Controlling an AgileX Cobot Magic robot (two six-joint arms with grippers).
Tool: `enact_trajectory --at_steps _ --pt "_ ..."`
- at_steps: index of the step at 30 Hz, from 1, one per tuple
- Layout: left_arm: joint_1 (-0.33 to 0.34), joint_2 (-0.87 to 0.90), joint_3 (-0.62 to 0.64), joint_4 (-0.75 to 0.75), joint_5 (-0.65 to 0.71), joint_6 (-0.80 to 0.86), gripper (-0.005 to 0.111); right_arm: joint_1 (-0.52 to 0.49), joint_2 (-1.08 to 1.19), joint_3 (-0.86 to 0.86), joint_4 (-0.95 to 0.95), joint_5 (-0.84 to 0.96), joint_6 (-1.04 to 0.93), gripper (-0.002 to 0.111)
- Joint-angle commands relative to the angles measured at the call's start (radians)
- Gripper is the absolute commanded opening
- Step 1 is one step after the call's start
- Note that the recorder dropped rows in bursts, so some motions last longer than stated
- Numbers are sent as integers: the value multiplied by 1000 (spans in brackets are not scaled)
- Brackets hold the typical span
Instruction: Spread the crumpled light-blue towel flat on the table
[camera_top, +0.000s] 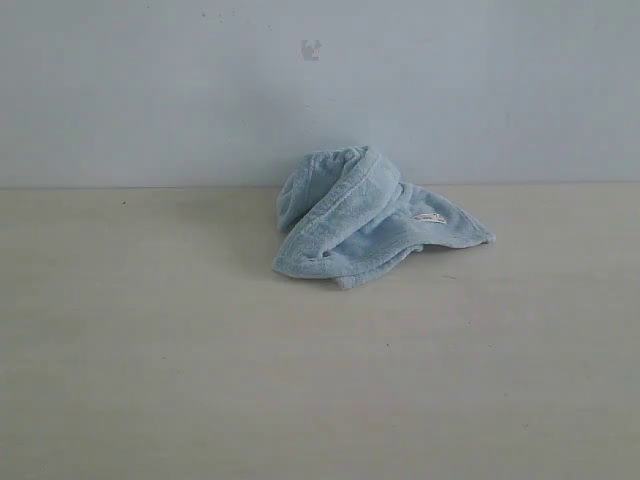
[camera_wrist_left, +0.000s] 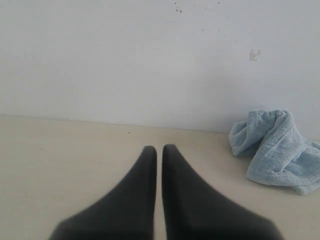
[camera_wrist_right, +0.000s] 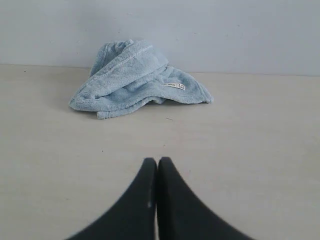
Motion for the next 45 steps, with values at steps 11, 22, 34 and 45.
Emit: enact_trajectory --at_steps 11,22,34,45 --pt "-4 -2 4 2 -10 -7 4 -2 -4 0 -3 -5 -3 0" --pt "-4 -2 4 2 -10 -7 4 0 -4 0 241 -398 442 0" --pt "-4 -2 4 2 -10 -7 4 0 127 -323 234 152 -59 0" --pt "-4 -2 4 2 -10 -7 4 0 756 -701 209 412 -347 0"
